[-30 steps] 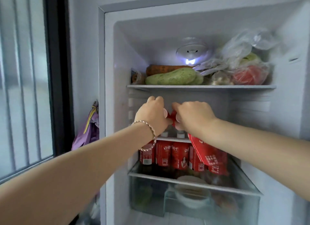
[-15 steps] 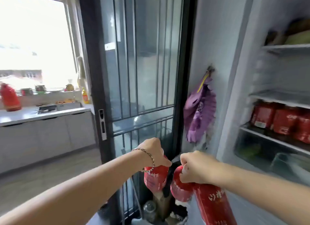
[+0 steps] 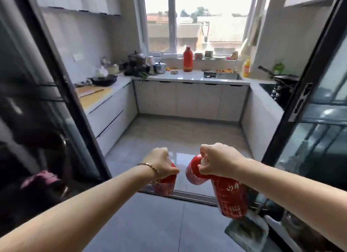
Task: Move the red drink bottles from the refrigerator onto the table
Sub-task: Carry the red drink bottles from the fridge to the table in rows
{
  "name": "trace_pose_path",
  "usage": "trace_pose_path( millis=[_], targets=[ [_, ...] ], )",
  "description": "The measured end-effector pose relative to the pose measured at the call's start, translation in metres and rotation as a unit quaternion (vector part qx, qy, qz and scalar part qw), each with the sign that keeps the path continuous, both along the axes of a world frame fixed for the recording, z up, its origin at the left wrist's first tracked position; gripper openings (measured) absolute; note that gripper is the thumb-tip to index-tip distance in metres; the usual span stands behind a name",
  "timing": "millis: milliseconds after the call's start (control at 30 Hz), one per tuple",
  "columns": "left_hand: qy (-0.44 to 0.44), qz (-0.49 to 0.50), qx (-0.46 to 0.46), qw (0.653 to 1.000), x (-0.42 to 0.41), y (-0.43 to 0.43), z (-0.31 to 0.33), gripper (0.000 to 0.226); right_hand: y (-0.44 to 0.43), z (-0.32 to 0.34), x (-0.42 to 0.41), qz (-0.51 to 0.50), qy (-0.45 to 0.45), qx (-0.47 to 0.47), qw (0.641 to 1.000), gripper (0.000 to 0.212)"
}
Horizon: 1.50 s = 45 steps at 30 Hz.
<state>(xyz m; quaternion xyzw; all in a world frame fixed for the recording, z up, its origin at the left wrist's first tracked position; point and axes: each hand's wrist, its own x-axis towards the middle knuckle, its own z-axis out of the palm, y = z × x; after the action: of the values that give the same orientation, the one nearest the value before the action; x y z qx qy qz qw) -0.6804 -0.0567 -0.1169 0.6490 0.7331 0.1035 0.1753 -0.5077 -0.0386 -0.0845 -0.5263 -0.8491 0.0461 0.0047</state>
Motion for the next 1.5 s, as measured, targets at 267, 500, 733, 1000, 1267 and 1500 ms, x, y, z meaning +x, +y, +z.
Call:
trace_pose_path(
  millis=[267, 500, 733, 1000, 1267, 1500],
  targets=[
    [-0.024, 0.29, -0.011, 0.957, -0.181, -0.087, -0.042, 0.041, -0.003, -0.033, -0.229, 0.285, -0.035, -0.004, 0.958, 0.041],
    [-0.041, 0.534, 0.0, 0.845, -0.281, -0.196, -0.067, 0.03, -0.065, -0.062, -0.395, 0.509, -0.058, -0.008, 0.859, 0.037],
    [-0.055, 0.652, 0.01, 0.757, -0.358, -0.32, -0.083, 0.033, -0.169, -0.084, -0.525, 0.607, -0.089, -0.048, 0.788, 0.034],
    [-0.038, 0.648, -0.03, 0.76, -0.492, -0.44, -0.093, 0.034, -0.28, -0.104, -0.67, 0.617, -0.102, -0.078, 0.776, 0.033],
    [-0.041, 0.648, -0.022, 0.76, -0.643, -0.506, -0.09, 0.039, -0.328, -0.108, -0.816, 0.543, -0.063, -0.136, 0.827, 0.041],
    [-0.051, 0.656, -0.025, 0.752, -0.789, -0.516, -0.11, 0.035, -0.324, -0.143, -0.97, 0.497, -0.043, -0.162, 0.851, 0.042]
  ],
)
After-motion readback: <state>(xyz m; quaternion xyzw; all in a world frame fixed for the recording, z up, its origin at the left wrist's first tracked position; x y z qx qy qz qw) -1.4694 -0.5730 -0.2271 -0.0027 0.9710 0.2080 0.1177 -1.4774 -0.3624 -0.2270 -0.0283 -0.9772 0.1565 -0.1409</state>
